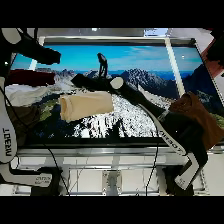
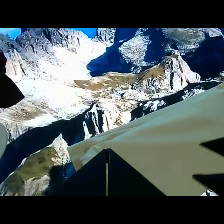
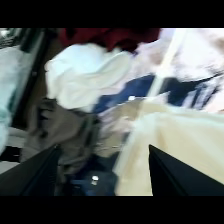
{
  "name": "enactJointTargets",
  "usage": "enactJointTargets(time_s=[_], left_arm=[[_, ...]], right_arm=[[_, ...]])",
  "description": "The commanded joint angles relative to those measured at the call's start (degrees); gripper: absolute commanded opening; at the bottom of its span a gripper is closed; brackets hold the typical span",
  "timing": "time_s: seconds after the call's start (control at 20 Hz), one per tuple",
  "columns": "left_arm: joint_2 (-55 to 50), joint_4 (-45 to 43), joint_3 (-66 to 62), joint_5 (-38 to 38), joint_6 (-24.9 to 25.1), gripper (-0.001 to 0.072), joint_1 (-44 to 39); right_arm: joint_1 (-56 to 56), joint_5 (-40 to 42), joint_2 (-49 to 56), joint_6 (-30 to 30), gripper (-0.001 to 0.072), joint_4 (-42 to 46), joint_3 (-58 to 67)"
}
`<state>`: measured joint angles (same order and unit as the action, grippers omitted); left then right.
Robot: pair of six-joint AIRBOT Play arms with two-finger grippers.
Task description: Fold the shirts.
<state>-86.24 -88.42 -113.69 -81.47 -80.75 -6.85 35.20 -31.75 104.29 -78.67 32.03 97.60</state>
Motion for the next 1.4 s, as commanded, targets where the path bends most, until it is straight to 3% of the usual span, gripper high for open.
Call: enactJointTargets(time_s=[0.0, 0.1, 0.15, 0.35, 0.7, 0.85, 1.0, 1.1, 1.2, 1.35], left_arm=[[0.09, -0.11, -0.04, -0.04, 0.17, 0.0012, 0.09], [0.09, -0.11, -0.04, 1.05, 0.17, 0.0012, 0.09], [0.07, -0.11, -0.04, 1.57, 0.15, 0.0012, 0.09], [-0.2, -0.09, -0.04, 2.32, -0.04, 0.0012, 0.07], [-0.33, -0.07, -0.04, 2.34, -0.11, 0.0012, 0.07], [-0.33, -0.07, -0.04, 2.32, -0.09, 0.0012, 0.07], [-0.33, -0.07, -0.04, 2.32, -0.07, 0.0012, 0.07], [-0.33, -0.07, -0.04, 2.25, 0.0, 0.0012, 0.07], [-0.33, -0.11, -0.04, 2.21, 0.61, 0.0012, 0.07], [-0.33, -0.11, -0.04, 2.1, 1.03, 0.0012, 0.09]], right_arm=[[-7.8, -11.28, -0.22, -7.37, 0.0617, 18.82, -0.07], [-13.0, -20.24, 0.79, -19.54, 0.0618, 31.01, -0.15], [-15.65, -25.07, 1.9, -20.92, 0.0619, 31.17, -0.15], [-22.43, -34.21, 8.15, -11.41, 0.0622, 15.78, -0.13], [-19.74, -29.18, 16.37, -3.76, 0.0627, -3.58, -0.09], [-16.96, -26.75, 18.14, -3.8, 0.0625, -5.99, 0.0], [-15.06, -26.56, 18.4, -3.98, 0.054, -6.91, 0.0], [-14.69, -28.61, 18.4, -3.39, 0.0305, -10.86, 0.0], [-15.26, -33.05, 18.36, 3.23, 0.0042, -18.91, 0.0], [-17.4, -37.88, 17.09, 8.66, 0.0032, -27.61, 0.0]])
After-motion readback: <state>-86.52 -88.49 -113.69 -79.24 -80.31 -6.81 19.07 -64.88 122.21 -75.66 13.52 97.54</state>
